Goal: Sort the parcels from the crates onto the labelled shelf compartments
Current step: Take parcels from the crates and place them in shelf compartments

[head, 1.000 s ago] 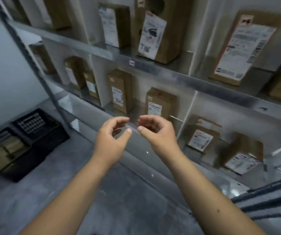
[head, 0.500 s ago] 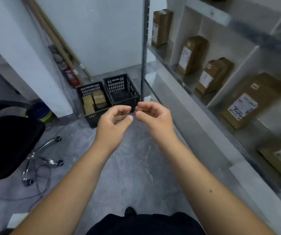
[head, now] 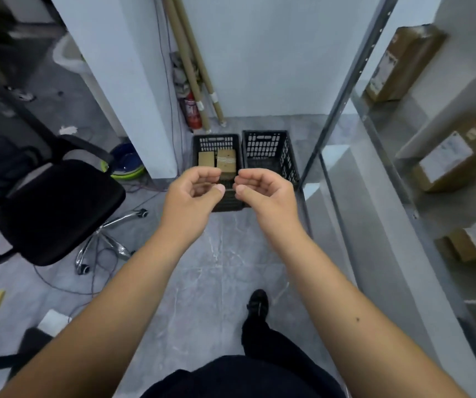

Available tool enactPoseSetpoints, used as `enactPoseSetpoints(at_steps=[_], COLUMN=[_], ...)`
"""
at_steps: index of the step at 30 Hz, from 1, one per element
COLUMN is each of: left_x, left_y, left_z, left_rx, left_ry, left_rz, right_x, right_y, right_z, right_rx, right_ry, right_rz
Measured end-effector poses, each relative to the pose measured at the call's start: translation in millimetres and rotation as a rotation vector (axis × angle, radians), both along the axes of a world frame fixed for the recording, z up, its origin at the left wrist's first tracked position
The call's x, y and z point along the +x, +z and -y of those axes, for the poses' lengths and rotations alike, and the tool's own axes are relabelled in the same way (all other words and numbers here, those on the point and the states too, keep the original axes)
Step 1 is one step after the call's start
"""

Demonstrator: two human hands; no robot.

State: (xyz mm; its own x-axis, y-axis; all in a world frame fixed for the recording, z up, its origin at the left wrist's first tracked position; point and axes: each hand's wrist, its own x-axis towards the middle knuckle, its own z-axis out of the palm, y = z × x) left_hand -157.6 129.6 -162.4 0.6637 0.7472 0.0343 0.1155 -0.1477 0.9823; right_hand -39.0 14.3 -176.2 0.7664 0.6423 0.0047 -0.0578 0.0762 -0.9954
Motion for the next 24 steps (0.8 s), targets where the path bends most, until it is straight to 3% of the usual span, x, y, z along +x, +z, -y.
enactPoseSetpoints(at_steps=[13,24], left_x=[151.8,243.8], left_y=[-23.4,-88.7], left_z=[-118.7,-311.4], left_rx=[-0.012,-0.073], left_ry=[0.162,0.145], left_rz=[-0.202,-0.412], right_x=[184.1,287.6], right_y=[-31.7,-89.2], right_z=[-115.1,-302.5], right_rx=[-0.239,-0.385], right_ry=[0.134,0.182], right_rz=[0.109,0.012])
